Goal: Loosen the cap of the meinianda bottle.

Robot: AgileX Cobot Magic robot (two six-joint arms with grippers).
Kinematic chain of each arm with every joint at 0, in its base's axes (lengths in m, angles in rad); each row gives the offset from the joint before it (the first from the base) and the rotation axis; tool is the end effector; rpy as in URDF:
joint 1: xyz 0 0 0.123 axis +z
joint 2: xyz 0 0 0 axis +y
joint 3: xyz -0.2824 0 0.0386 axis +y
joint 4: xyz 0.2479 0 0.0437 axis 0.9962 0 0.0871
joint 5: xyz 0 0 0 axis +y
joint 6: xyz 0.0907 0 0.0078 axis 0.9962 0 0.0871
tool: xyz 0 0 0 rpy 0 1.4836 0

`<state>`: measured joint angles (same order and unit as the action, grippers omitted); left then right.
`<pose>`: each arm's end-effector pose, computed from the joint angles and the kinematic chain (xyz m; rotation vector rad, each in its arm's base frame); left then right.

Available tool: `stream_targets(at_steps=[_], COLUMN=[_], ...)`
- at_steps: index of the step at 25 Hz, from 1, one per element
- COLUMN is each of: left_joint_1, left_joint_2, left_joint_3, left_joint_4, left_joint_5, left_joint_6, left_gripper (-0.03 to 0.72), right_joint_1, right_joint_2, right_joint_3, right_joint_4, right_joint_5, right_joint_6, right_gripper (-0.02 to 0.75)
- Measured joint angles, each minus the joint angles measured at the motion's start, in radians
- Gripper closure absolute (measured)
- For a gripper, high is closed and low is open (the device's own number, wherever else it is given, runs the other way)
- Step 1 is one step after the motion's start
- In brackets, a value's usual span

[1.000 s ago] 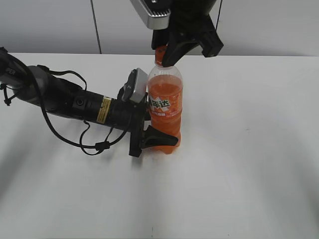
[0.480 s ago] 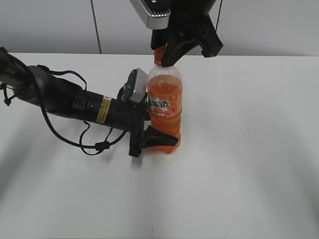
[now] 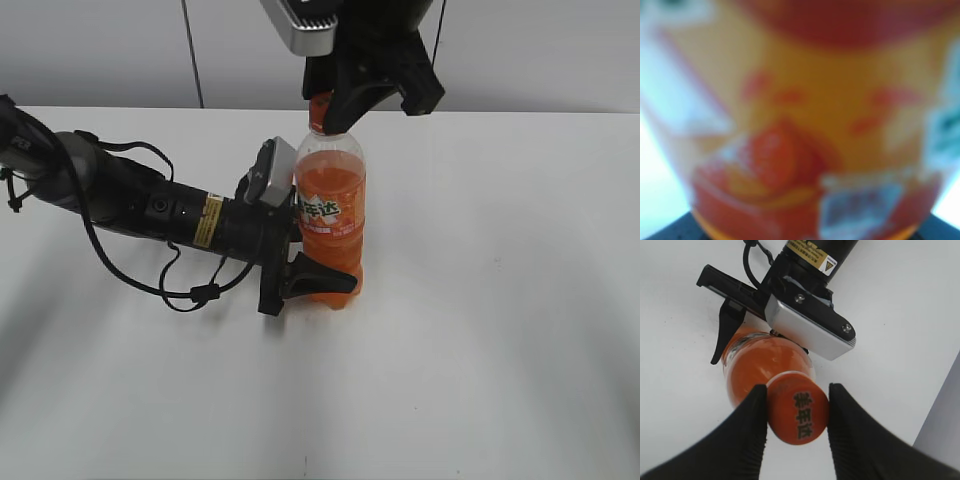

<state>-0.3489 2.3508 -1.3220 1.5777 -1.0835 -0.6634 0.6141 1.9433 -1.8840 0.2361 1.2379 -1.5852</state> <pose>0.3635 -0.2178 0.0719 1.5530 1.4354 -1.0120 0.3323 0.2589 0.3181 -2.3953 1.2760 0.0550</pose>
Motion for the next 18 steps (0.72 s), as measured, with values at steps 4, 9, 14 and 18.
stream_targets(at_steps=[4, 9, 14, 18], left_joint_1=[0.000, 0.000, 0.000, 0.000], left_joint_2=[0.000, 0.000, 0.000, 0.000], left_joint_3=[0.000, 0.000, 0.000, 0.000], left_joint_4=[0.000, -0.004, -0.005, -0.005], left_joint_5=[0.000, 0.004, 0.006, 0.006], left_joint_6=[0.000, -0.011, -0.014, -0.015], left_gripper=[0.280, 0.280, 0.280, 0.280], right_joint_1=[0.000, 0.000, 0.001, 0.001], right_joint_2=[0.000, 0.001, 0.002, 0.002], right_joint_3=[0.000, 0.000, 0.000, 0.000], right_joint_4=[0.000, 0.017, 0.029, 0.030], right_joint_5=[-0.001, -0.007, -0.008, -0.008], right_joint_6=[0.019, 0.033, 0.055, 0.081], right_gripper=[0.442, 0.409, 0.401, 0.386])
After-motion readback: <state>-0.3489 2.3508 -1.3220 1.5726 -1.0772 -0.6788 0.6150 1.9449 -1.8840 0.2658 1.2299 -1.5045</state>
